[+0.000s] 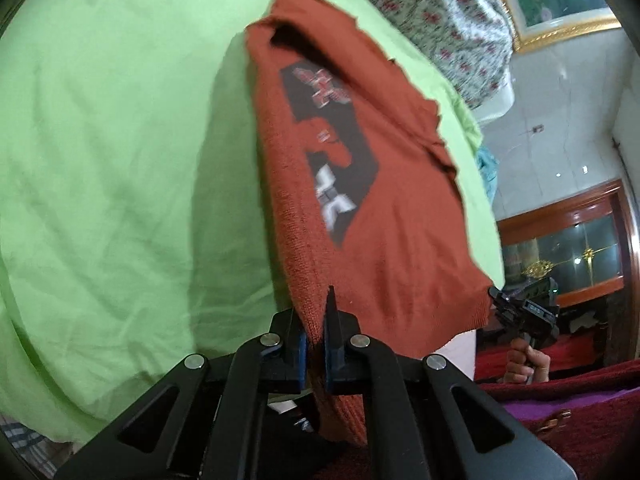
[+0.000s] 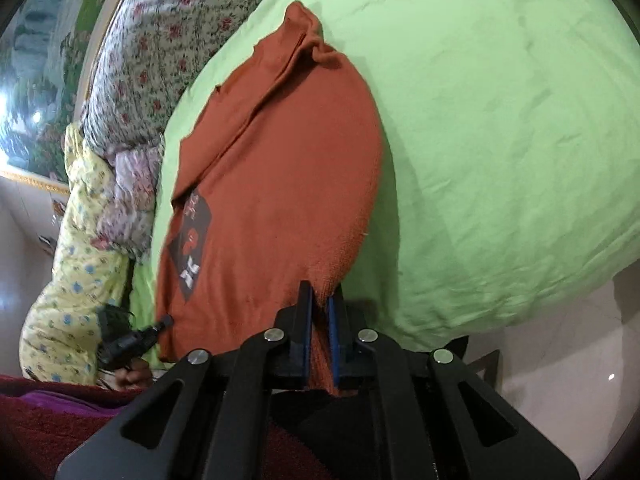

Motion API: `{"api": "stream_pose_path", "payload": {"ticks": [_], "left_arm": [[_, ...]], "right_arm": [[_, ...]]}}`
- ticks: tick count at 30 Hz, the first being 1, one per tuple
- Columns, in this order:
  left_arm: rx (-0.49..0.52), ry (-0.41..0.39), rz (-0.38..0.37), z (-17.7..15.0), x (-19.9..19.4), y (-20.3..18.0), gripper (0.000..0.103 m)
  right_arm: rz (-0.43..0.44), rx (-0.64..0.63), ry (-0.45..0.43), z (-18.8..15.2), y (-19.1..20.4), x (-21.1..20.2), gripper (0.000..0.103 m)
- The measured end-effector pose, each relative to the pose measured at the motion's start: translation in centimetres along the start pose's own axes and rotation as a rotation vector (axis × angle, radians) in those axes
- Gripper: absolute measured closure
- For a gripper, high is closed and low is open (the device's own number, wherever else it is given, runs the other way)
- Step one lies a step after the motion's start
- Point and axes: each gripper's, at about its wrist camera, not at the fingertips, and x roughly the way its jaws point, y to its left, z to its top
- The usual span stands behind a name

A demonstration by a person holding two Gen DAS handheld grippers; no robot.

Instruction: Fold small clothes

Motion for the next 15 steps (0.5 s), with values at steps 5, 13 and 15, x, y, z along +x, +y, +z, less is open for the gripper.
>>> {"api": "stream_pose_path", "payload": {"ticks": [5,13,15], "left_arm": [[0.049,-0.096,-0.044,4.0,-1.0,-3.3,0.100],[0.060,-0.282,-0.047,15.2,-1.2,-6.0,0.101],[0.054,-0.320,-0.024,17.9,-0.8,-5.9,0.101]], "right_arm": [[0.103,-0.014,-0.084,4.0,2.5,-1.4,0.095],[0.185,-0.097,-0.166,14.9,7.5,0.7,0.095],[0.185,-0.107,-0.179,17.4,7.9,1.4,0.095]]}}
